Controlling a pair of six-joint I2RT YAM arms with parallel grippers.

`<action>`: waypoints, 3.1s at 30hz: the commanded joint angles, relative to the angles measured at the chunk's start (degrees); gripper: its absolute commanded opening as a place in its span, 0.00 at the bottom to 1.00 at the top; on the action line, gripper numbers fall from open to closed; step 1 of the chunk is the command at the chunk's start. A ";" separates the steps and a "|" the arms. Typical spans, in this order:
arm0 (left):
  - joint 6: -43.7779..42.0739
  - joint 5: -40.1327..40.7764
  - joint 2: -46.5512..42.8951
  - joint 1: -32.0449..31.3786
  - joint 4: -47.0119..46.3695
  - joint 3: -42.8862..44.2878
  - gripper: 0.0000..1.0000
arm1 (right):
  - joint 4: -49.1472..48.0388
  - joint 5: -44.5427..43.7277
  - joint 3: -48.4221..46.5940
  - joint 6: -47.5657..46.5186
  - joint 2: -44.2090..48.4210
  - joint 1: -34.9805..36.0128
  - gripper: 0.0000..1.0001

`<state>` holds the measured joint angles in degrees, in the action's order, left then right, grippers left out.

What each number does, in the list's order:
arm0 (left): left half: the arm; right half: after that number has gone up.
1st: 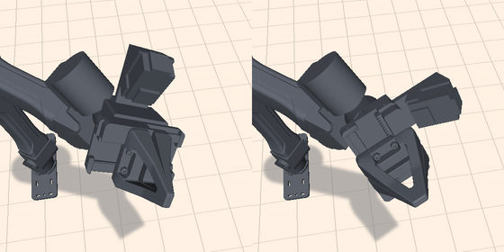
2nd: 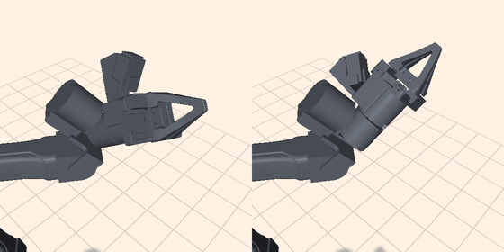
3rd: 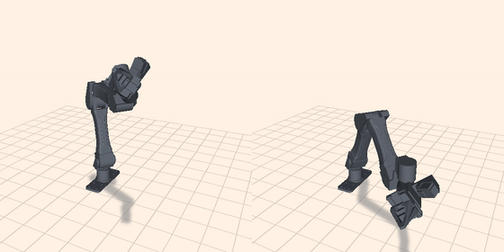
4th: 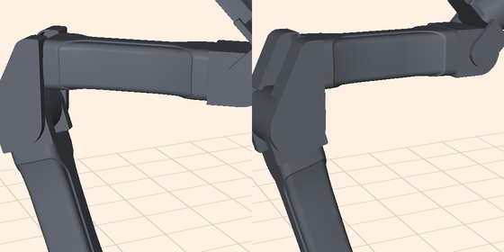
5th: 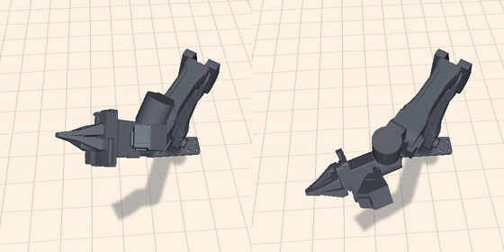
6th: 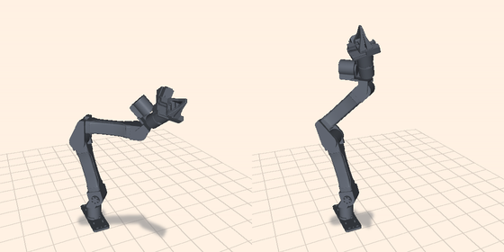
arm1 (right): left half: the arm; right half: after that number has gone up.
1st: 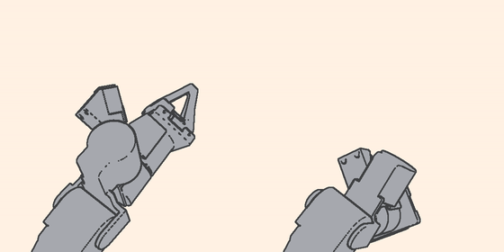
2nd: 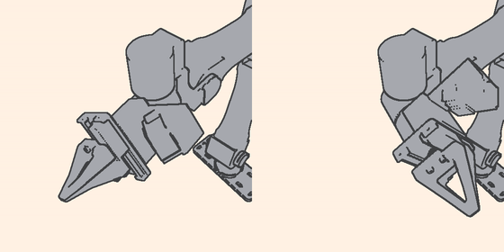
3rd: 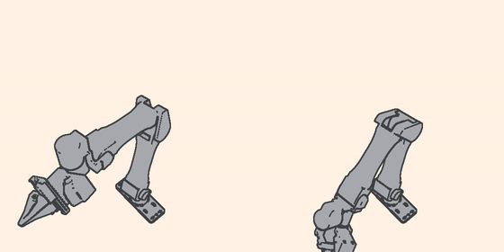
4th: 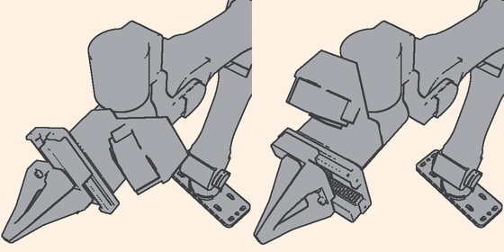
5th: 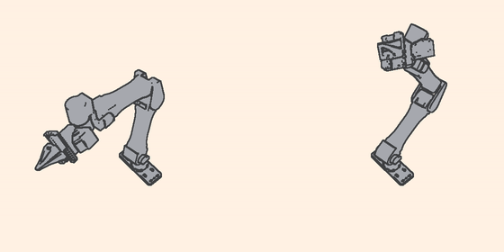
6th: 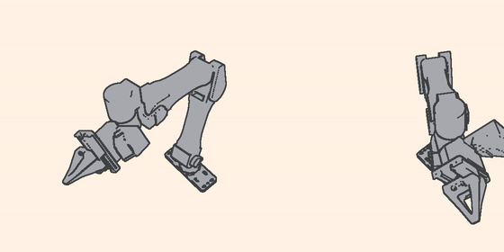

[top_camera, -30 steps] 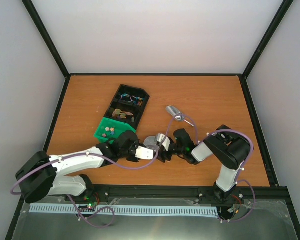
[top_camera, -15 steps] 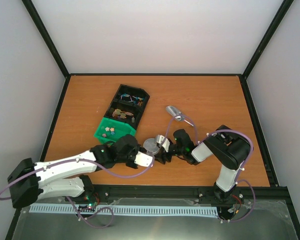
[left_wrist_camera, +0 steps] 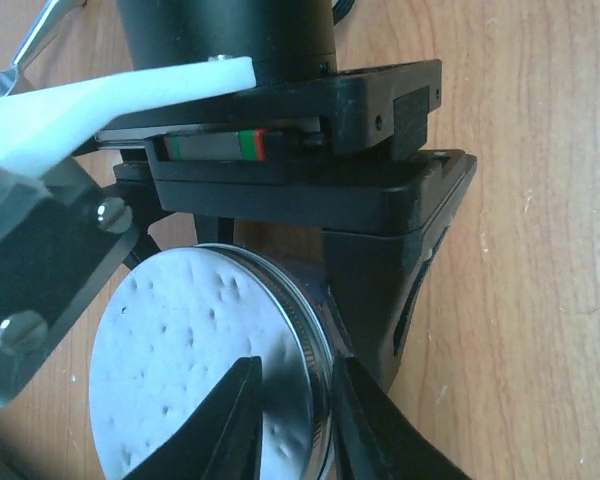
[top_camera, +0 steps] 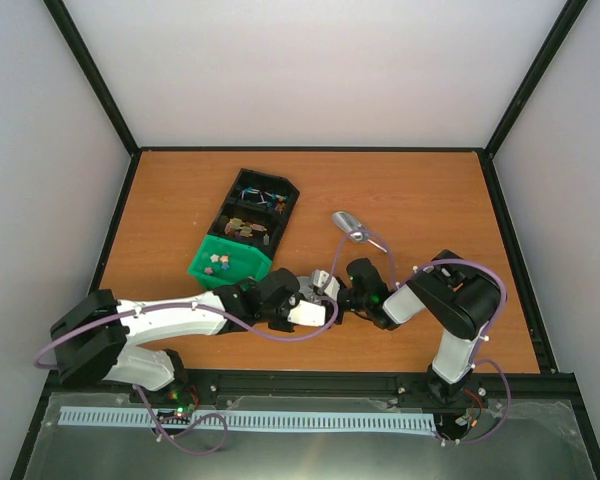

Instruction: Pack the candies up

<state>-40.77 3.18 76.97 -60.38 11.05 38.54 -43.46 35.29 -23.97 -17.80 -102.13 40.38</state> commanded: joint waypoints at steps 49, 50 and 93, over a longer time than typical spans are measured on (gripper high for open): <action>-0.36 -0.93 -0.32 9.82 0.24 -2.88 0.17 | 2.14 0.69 0.43 1.29 -1.13 0.58 0.29; -1.71 -0.86 -0.70 10.65 0.01 -3.74 0.17 | 2.15 0.67 0.41 1.20 -1.08 0.58 0.29; -3.81 -2.44 -2.08 8.86 -0.02 -4.74 0.20 | 2.91 1.55 -0.05 0.89 -1.61 0.62 0.28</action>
<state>-41.36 -2.83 76.16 -54.72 8.93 37.04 -43.31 34.46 -24.71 -16.80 -102.59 40.18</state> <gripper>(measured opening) 0.202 0.782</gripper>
